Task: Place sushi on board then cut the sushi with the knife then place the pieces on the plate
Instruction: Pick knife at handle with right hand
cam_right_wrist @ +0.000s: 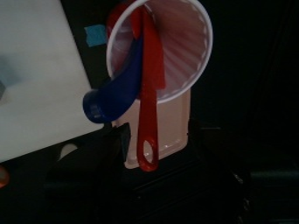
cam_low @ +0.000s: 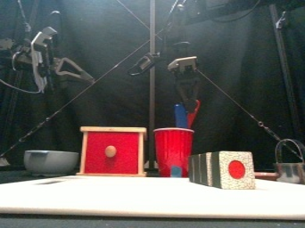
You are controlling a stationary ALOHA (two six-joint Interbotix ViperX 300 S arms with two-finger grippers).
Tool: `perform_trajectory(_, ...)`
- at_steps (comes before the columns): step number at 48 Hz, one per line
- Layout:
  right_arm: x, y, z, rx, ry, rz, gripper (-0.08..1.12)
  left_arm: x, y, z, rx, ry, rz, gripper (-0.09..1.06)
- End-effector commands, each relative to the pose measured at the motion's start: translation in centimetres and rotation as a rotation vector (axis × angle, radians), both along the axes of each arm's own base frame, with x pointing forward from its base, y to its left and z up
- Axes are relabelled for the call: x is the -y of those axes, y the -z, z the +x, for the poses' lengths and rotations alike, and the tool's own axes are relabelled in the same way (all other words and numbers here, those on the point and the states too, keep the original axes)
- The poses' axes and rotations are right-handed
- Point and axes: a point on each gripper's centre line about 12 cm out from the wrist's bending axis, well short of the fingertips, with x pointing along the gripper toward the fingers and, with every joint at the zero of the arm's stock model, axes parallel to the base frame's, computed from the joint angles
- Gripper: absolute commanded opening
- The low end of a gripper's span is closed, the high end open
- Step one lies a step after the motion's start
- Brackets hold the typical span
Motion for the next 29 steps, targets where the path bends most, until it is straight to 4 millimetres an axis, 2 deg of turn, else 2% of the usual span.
perform_trajectory(1,0.6,-1.7,0.3,0.045,0.004,-0.003,0.88,-0.1,-0.5,0.2,0.014,-0.004,0.004,-0.02)
perform_trajectory(19,2.9,-0.5,0.7,0.006,0.033,-0.025,0.88,-0.1,-0.1,0.1,0.004,-0.004,0.003,-0.02)
perform_trajectory(29,3.6,-0.9,0.6,0.019,0.052,-0.021,0.88,-0.1,-0.1,0.1,0.005,-0.004,0.005,-0.02)
